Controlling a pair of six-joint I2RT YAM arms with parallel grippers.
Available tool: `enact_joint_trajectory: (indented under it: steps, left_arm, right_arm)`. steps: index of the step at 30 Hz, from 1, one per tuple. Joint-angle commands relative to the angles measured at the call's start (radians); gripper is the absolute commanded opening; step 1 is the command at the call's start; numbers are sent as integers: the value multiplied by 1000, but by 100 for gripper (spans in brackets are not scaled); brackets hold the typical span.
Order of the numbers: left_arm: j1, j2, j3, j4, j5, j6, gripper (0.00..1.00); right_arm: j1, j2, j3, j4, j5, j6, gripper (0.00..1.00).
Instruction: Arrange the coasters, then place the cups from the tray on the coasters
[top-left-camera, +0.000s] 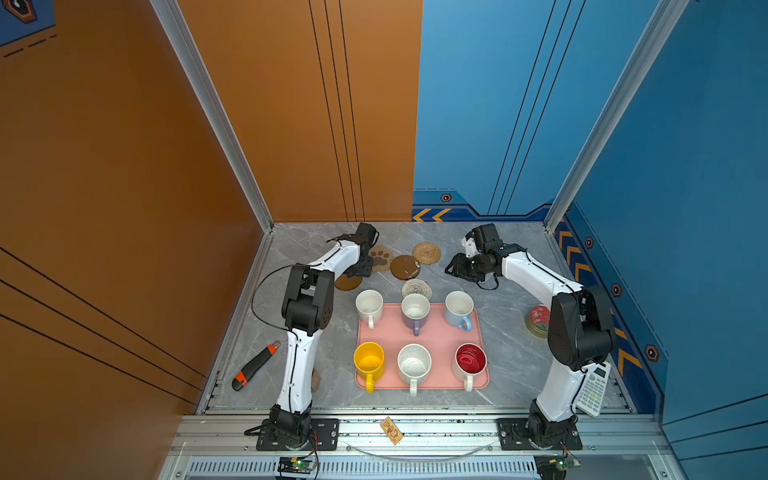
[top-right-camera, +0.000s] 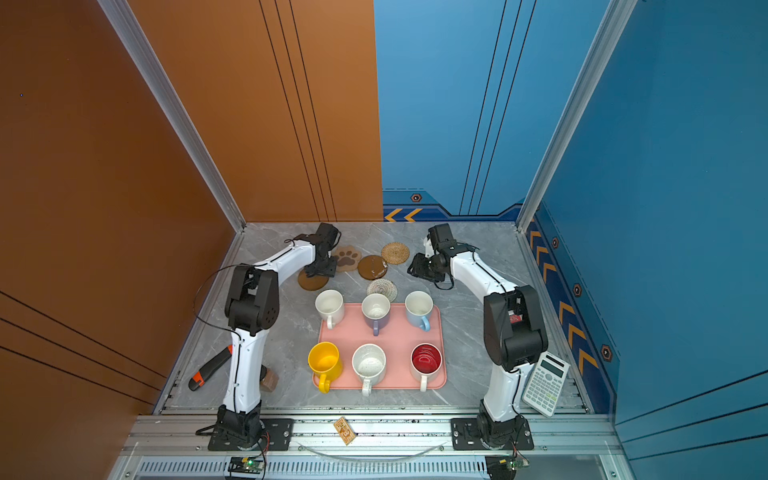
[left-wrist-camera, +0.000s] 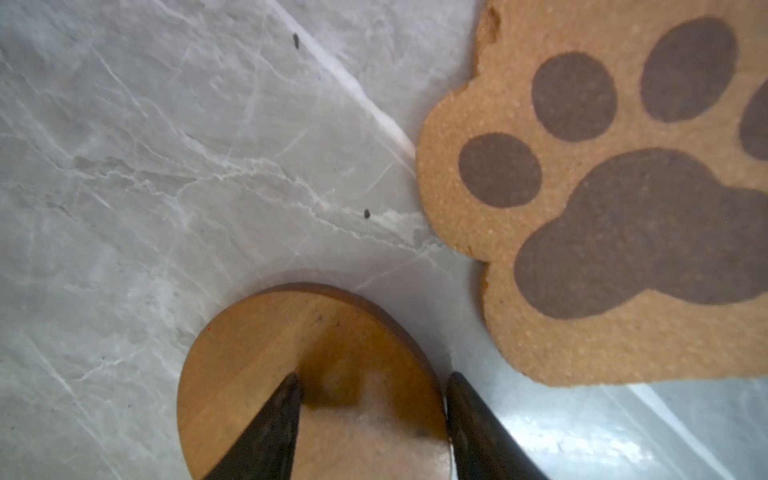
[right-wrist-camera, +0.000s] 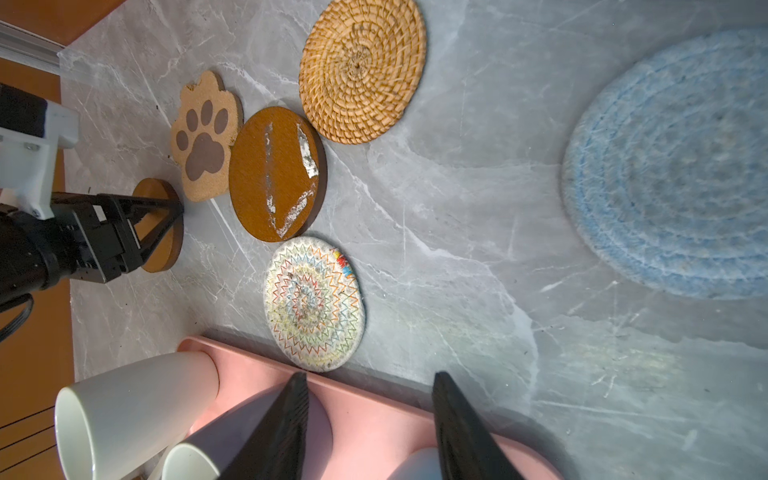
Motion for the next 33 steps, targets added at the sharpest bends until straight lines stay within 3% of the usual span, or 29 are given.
enact_joint_trajectory:
  steps: [1, 10, 21, 27, 33]
  left_arm:
    - [18, 62, 73, -73, 6, 10, 57]
    - [23, -120, 83, -76, -19, -48, 54]
    - [88, -387, -258, -77, 52, -207, 42]
    - [80, -426, -420, -74, 83, -266, 40]
    - [56, -397, -457, -73, 96, -283, 38]
  right_arm:
    - [4, -54, -17, 2, -5, 6, 48]
    - [3, -69, -23, 2, -6, 5, 48]
    - [4, -62, -37, 13, -18, 2, 48]
    - [3, -60, -36, 18, -25, 3, 48]
    - [1, -62, -34, 17, -26, 3, 48]
